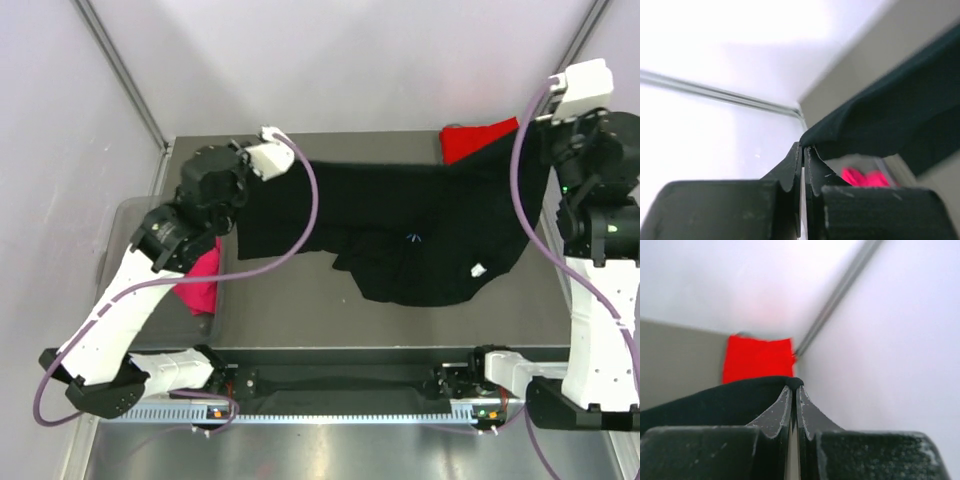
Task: Fold and stack the t-shirts
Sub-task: Flatten the tshirt out
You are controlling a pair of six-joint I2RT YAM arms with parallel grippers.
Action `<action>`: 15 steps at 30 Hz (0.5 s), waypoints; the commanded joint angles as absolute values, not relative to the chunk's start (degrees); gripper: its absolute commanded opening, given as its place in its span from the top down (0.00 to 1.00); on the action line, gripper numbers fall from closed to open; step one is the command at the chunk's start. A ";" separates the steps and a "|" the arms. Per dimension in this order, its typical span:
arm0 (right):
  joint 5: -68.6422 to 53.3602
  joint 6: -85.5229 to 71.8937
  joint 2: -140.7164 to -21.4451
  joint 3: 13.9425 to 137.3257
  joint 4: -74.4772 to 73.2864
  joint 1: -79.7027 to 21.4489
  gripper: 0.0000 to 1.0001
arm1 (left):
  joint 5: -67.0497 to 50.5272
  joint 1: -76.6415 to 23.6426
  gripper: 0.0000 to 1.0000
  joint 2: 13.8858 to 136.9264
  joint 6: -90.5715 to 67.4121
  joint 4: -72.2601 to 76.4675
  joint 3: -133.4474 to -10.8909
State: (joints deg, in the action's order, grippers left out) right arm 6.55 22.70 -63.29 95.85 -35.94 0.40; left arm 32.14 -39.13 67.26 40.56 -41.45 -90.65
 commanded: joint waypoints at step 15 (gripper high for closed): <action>17.31 33.38 -55.81 113.20 -24.71 2.46 1.00 | 32.79 -38.41 1.00 65.57 43.33 -28.04 -113.37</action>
